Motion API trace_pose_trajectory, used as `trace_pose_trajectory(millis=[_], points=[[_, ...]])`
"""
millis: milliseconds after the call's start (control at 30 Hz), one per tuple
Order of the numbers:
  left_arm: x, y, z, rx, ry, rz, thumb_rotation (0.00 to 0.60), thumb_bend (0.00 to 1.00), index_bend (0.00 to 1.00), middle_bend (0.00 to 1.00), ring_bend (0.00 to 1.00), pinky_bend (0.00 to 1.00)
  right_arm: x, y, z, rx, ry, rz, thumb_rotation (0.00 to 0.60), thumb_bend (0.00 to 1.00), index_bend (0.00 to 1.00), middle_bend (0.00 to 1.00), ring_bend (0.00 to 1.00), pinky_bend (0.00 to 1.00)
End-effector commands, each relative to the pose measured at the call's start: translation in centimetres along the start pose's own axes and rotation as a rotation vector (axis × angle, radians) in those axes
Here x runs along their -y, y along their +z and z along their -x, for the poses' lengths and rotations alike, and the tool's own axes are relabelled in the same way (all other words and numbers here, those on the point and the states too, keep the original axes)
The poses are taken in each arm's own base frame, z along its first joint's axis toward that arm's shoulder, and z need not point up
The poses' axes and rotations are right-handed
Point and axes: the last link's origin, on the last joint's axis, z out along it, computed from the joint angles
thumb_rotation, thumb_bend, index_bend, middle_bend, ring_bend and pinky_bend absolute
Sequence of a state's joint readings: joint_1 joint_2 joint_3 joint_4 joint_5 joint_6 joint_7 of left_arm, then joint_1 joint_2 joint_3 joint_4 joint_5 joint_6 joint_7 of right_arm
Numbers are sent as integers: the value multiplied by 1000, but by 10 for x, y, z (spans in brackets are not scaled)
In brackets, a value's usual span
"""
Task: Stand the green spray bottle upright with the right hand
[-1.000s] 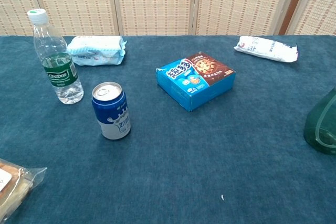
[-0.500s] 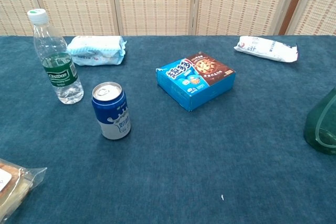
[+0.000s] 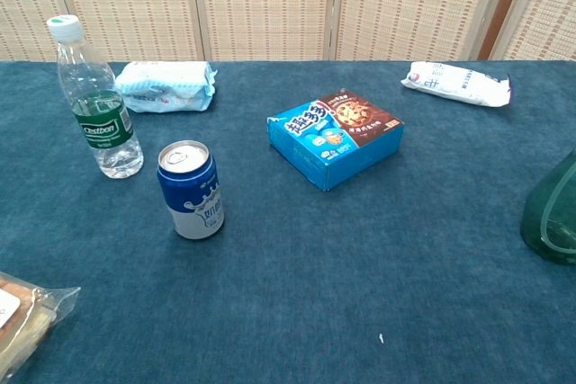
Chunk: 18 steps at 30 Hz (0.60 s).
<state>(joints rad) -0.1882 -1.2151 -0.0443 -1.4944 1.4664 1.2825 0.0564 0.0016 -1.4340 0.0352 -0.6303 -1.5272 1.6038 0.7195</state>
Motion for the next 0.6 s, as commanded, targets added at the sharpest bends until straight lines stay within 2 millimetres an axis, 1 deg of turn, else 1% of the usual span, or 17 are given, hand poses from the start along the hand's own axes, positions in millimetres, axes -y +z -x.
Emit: trace_pose_trajectory(millis=[33, 200, 467, 600], points=[[-1, 9, -5, 0, 7, 1, 600, 737, 182, 70, 66, 0, -6, 1, -5, 33, -37, 24, 600, 110, 308, 308, 247, 311], [-7, 22, -12, -11, 16, 8, 600, 738, 182, 72, 66, 0, -16, 11, -5, 93, -91, 40, 600, 111, 297, 308, 244, 310], [-4, 31, -12, -25, 16, -20, 600, 738, 182, 74, 66, 0, -12, 17, -4, 95, -108, 3, 600, 113, 292, 308, 243, 309], [-3, 31, -12, -42, 3, -24, 600, 738, 182, 76, 66, 0, -11, 18, -6, 81, -99, -9, 600, 113, 292, 308, 242, 309]])
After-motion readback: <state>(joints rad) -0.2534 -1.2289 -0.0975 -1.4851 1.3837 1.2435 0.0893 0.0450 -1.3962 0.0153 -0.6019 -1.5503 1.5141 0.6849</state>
